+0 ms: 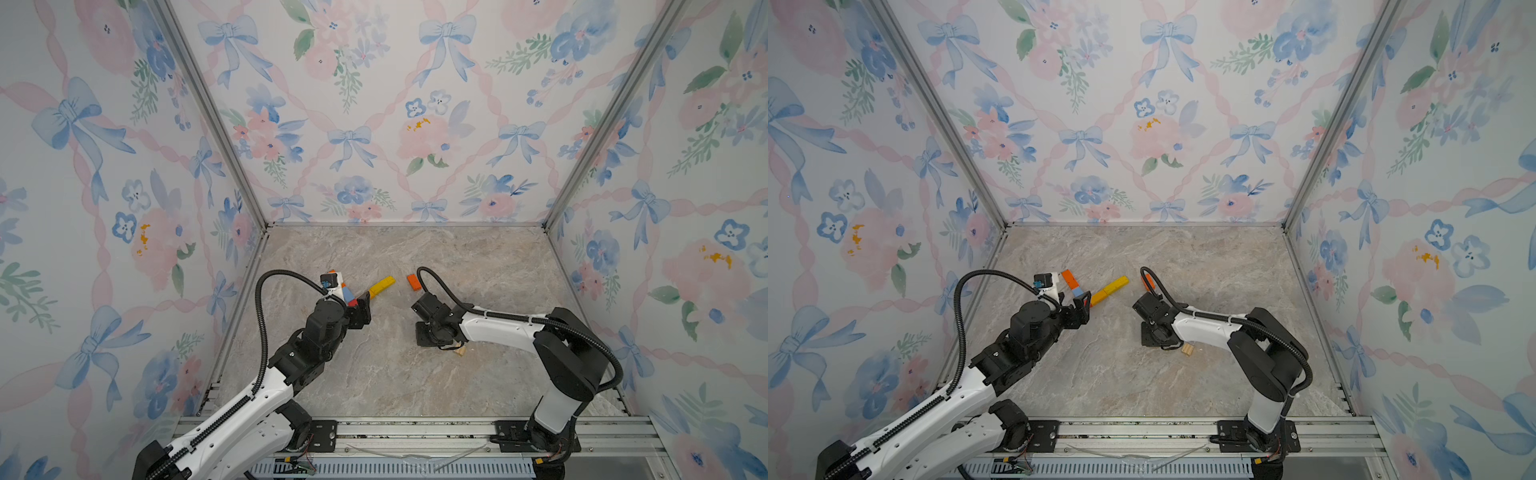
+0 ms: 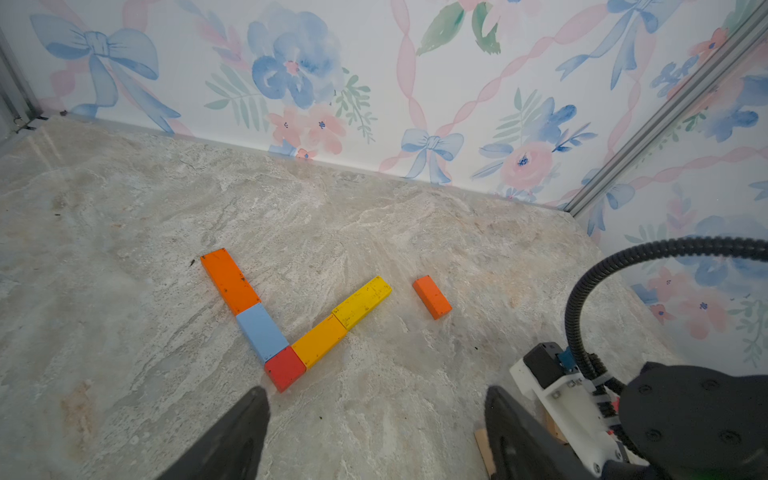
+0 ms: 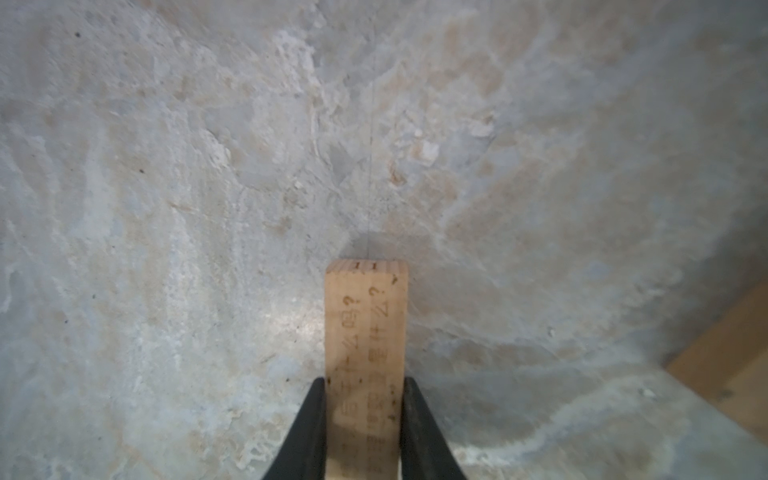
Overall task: Assemble the letter v with building blocks
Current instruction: Pick up the building block from the center of the board, then assemble the building block at the center of the board.
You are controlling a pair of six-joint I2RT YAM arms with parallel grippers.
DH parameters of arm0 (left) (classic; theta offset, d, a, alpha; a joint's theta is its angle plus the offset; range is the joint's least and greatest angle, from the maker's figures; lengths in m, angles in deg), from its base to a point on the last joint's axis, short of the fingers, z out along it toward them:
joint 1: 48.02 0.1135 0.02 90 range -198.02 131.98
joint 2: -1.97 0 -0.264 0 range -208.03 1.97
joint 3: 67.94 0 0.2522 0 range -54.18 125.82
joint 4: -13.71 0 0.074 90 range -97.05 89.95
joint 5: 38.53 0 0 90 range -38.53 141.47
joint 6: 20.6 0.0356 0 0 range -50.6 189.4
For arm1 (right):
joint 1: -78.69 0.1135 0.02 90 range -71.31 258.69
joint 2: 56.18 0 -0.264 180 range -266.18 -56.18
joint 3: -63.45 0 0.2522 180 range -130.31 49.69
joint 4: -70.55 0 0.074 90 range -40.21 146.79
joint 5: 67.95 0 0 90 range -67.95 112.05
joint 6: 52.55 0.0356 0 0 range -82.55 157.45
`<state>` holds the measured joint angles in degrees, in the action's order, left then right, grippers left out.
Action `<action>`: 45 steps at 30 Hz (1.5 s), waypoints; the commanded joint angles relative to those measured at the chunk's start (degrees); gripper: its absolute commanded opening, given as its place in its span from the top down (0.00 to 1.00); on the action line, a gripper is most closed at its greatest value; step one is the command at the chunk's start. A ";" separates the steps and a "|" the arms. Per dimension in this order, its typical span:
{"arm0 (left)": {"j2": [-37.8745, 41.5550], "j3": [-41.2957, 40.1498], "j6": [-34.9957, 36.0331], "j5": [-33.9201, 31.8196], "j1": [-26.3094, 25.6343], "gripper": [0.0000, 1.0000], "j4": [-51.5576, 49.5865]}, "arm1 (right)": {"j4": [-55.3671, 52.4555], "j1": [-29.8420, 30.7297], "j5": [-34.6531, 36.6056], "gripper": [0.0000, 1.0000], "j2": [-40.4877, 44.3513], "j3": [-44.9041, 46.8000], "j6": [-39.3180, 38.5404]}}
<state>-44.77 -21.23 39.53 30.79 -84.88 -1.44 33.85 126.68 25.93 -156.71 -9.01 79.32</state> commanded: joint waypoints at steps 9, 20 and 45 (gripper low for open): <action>-2.02 0.80 -1.06 -0.23 0.70 0.19 1.41 | -11.29 -3.19 1.87 0.84 -2.97 -9.28 -12.68; -4.40 1.67 -2.09 -0.89 0.95 0.22 3.15 | -13.79 -8.45 -1.18 0.84 -6.95 -16.89 -21.99; -5.16 0.95 -2.48 -2.12 2.27 0.23 2.62 | -15.53 -13.35 -5.11 0.83 -17.27 -26.89 -31.07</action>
<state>-50.00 -20.62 37.63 29.78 -83.13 0.26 20.67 113.87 21.15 -172.62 -33.47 49.77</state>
